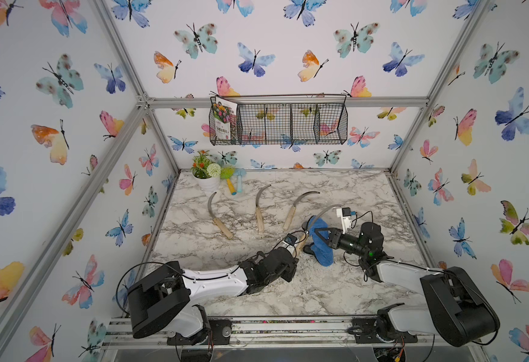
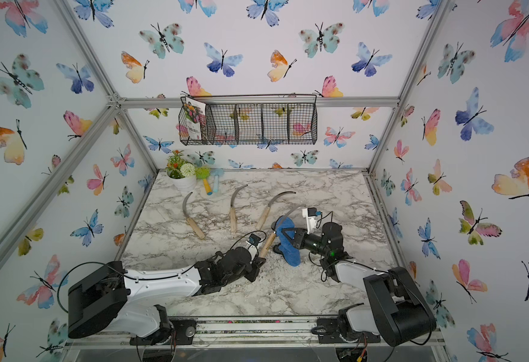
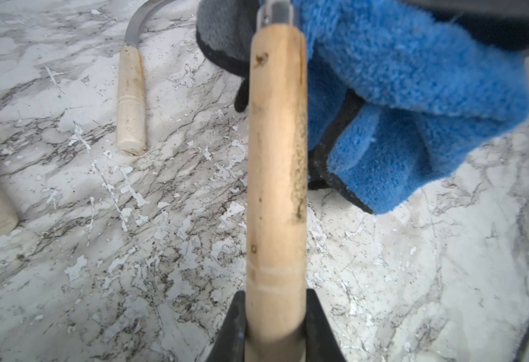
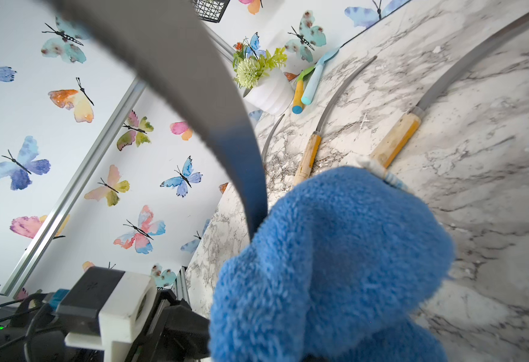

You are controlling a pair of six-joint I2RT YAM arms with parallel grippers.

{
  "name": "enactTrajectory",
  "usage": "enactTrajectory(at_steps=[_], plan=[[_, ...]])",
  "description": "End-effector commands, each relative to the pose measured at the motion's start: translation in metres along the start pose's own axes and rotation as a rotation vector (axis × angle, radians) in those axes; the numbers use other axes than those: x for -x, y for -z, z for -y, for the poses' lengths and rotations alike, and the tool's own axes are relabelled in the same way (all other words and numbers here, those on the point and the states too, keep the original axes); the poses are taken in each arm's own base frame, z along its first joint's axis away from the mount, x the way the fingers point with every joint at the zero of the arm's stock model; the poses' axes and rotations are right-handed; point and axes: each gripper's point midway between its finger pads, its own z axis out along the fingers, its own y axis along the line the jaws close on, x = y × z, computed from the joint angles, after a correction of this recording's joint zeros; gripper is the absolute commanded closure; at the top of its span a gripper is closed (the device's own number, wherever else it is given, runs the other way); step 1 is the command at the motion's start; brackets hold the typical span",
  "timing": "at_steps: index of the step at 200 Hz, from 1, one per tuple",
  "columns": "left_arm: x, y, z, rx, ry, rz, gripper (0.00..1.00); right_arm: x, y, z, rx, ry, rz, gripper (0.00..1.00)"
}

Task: Wipe small sickles with rags
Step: Wipe the small sickle.

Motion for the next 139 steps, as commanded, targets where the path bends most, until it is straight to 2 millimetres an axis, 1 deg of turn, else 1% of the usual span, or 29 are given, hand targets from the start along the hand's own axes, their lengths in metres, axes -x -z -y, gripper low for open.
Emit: enactTrajectory(at_steps=[1,15,28,57,70,80,91,109,119,139], plan=[[-0.005,0.014,0.020,-0.111,0.002,-0.011,1.00,0.035,0.004,-0.021,0.035,0.111,0.098,0.97],[0.000,0.020,0.022,-0.125,0.011,0.006,1.00,0.034,0.005,-0.021,0.024,0.116,0.089,0.97],[0.006,0.024,0.024,-0.137,0.015,0.023,1.00,0.028,0.007,-0.022,0.046,0.099,0.086,0.97],[0.019,0.029,0.030,-0.157,0.014,0.045,1.00,0.001,0.003,-0.017,0.090,0.042,0.045,0.97],[0.020,0.028,0.033,-0.167,0.013,0.042,1.00,-0.008,0.003,-0.016,0.106,0.023,0.034,0.97],[0.018,0.025,0.035,-0.174,0.010,0.032,1.00,-0.012,0.002,-0.015,0.116,0.013,0.029,0.97],[0.015,0.021,0.036,-0.173,0.009,0.019,1.00,-0.014,0.002,-0.015,0.125,0.007,0.027,0.97],[0.009,0.015,0.034,-0.161,0.007,0.001,1.00,-0.010,0.001,-0.018,0.134,0.012,0.029,0.97],[0.006,0.012,0.032,-0.149,0.007,-0.006,1.00,-0.007,0.001,-0.021,0.136,0.018,0.034,0.97],[-0.001,0.008,0.027,-0.127,0.009,-0.018,1.00,0.007,0.001,-0.022,0.117,0.024,0.061,0.97]])
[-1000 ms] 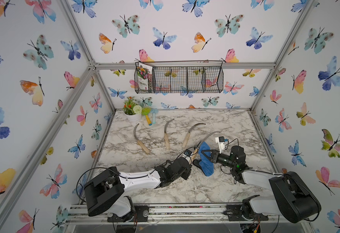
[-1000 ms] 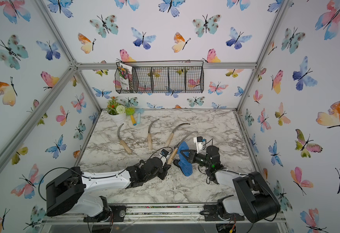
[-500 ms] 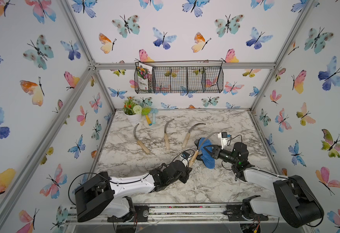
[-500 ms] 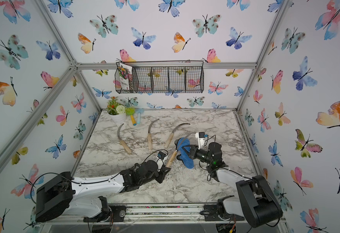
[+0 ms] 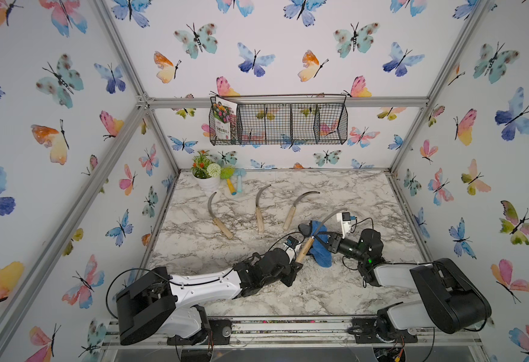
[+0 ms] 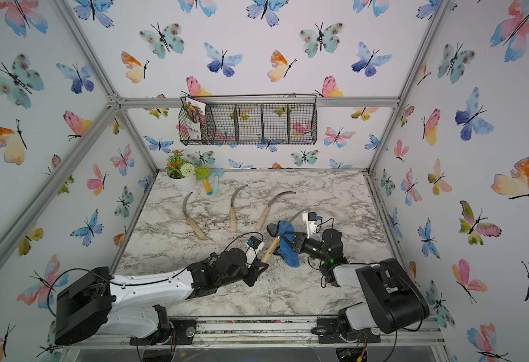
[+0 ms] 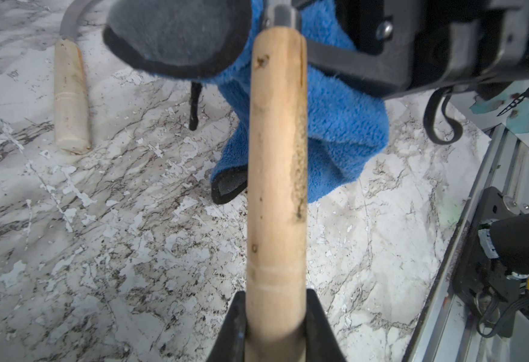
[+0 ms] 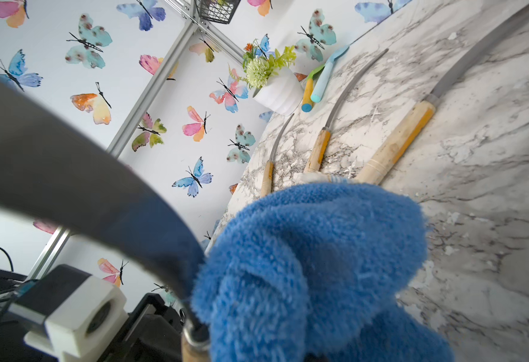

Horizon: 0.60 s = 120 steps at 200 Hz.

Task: Wipe small sickles with rags
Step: Wipe the small sickle.

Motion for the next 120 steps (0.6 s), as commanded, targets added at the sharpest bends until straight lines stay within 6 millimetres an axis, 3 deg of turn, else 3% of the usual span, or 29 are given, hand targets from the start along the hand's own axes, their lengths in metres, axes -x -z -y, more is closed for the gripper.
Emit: enactTrajectory(at_steps=[1,29,70,120], plan=[[-0.001,-0.005,0.002,-0.003,-0.004,-0.003,1.00,0.025,-0.001,-0.021,0.051,0.055,0.053,0.97],[-0.011,-0.008,-0.005,0.021,0.002,-0.017,1.00,0.049,0.005,-0.025,0.053,0.062,0.087,0.97],[-0.022,-0.011,-0.014,0.056,0.007,-0.033,1.00,0.094,0.030,-0.026,0.097,0.030,0.152,0.97],[-0.033,-0.017,-0.023,0.092,0.010,-0.051,1.00,0.116,0.046,-0.028,0.098,0.020,0.199,0.97]])
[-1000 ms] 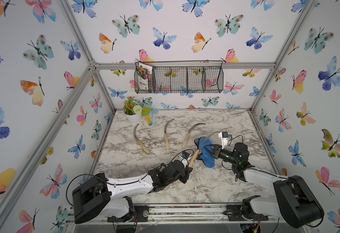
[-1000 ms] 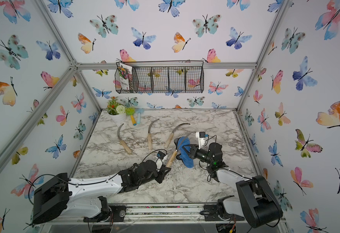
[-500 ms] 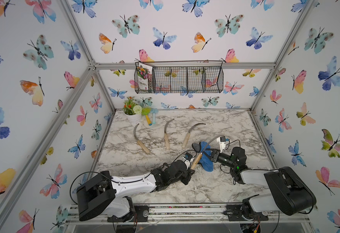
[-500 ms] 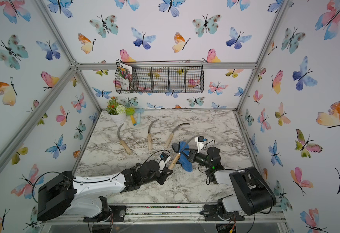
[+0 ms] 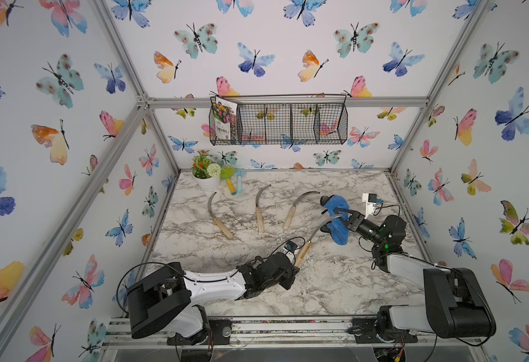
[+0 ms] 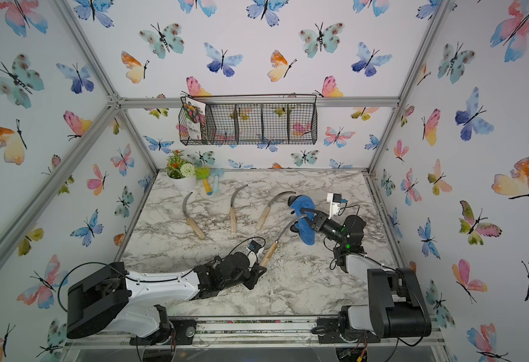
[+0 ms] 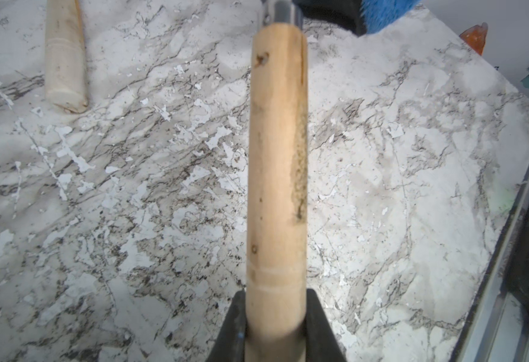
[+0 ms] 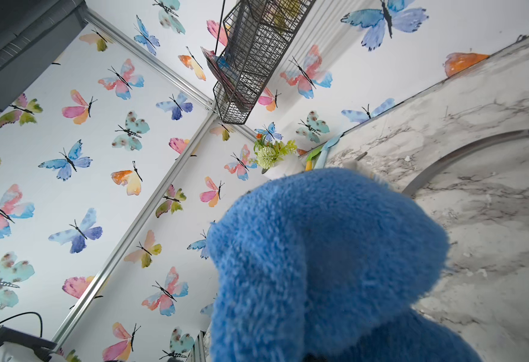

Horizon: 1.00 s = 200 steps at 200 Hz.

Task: Wipe small sickles with rags
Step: Wipe the small sickle.

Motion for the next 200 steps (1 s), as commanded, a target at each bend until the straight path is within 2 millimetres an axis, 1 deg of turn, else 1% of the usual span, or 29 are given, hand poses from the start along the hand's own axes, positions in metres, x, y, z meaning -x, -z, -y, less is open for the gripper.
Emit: enactTrajectory(at_steps=[1,23,35,64,89,130,155,163,174,200], plan=[[-0.005,-0.003,-0.006,0.033,0.006,-0.006,1.00,0.013,0.003,-0.024,0.075,0.033,0.003,0.97],[-0.006,-0.005,-0.006,0.032,0.006,-0.007,1.00,0.013,0.003,-0.024,0.069,0.033,-0.005,0.97],[-0.005,-0.005,-0.005,0.030,0.006,-0.004,1.00,0.011,0.003,-0.019,0.051,0.022,-0.008,0.97],[0.005,-0.005,0.000,0.021,-0.004,0.007,1.00,-0.005,0.004,-0.008,0.047,-0.017,-0.022,0.97],[0.014,-0.006,0.004,0.018,-0.014,0.015,1.00,-0.032,-0.008,-0.002,0.049,-0.044,-0.069,0.97],[0.028,-0.007,0.006,0.025,-0.021,0.035,1.00,-0.090,-0.036,0.004,0.073,-0.089,-0.175,0.97],[0.034,-0.007,0.003,0.039,-0.017,0.044,1.00,-0.110,-0.045,0.009,0.103,-0.135,-0.211,0.97],[0.036,-0.007,0.003,0.042,-0.017,0.046,1.00,-0.113,-0.046,0.010,0.116,-0.153,-0.214,0.97],[0.035,-0.007,0.002,0.044,-0.017,0.044,1.00,-0.115,-0.045,0.007,0.151,-0.168,-0.215,0.97],[0.030,-0.010,-0.002,0.058,-0.017,0.032,1.00,-0.109,-0.050,0.003,0.191,-0.183,-0.217,0.97]])
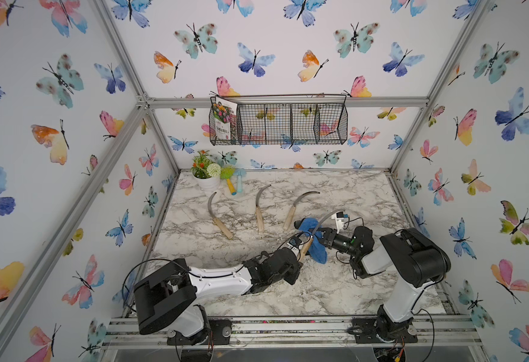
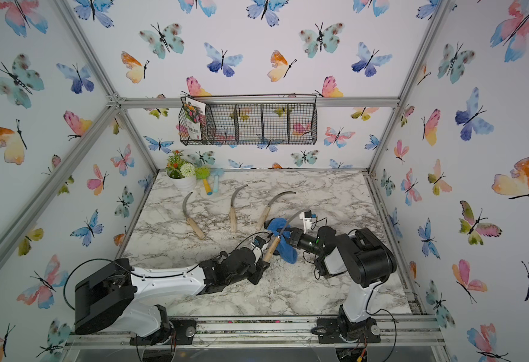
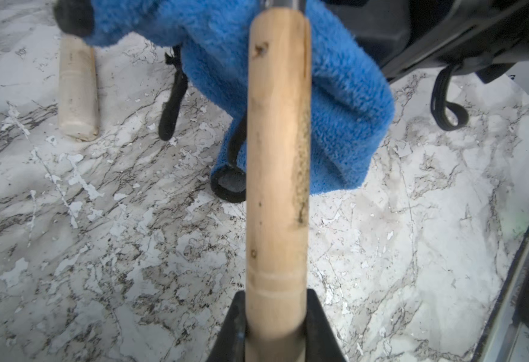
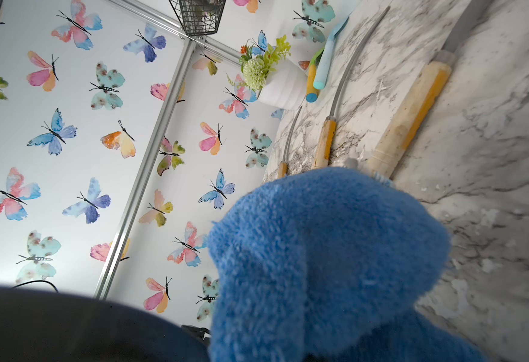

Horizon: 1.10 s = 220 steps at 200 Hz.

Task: Wipe small sickles with rags
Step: Wipe the small sickle, then place the small sickle at the center of the board.

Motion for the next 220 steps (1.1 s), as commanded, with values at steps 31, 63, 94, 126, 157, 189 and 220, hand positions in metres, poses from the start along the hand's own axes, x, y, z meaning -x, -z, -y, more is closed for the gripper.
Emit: enactTrajectory(at_steps=[31,63,94,126,157,189,220], plan=[[-0.003,-0.005,-0.013,0.046,0.003,0.013,1.00,0.027,0.004,-0.038,0.135,0.073,0.033,0.97],[-0.015,-0.008,-0.023,0.065,0.016,0.000,1.00,0.056,0.027,-0.056,0.176,0.084,0.088,0.97],[-0.024,-0.014,-0.028,0.074,0.021,-0.017,1.00,0.075,0.056,-0.078,0.211,0.107,0.137,0.97],[-0.033,-0.022,-0.035,0.097,0.024,-0.039,1.00,0.090,0.088,-0.085,0.187,0.120,0.211,0.97],[-0.039,-0.033,-0.043,0.156,0.008,-0.077,1.00,0.098,0.111,-0.071,0.116,0.098,0.268,0.97],[-0.040,-0.051,-0.053,0.247,-0.043,-0.133,1.00,0.103,0.126,-0.038,-0.027,0.074,0.316,0.97],[-0.037,-0.071,-0.059,0.266,-0.064,-0.191,1.00,0.111,0.140,-0.008,-0.273,0.082,0.363,0.97]])
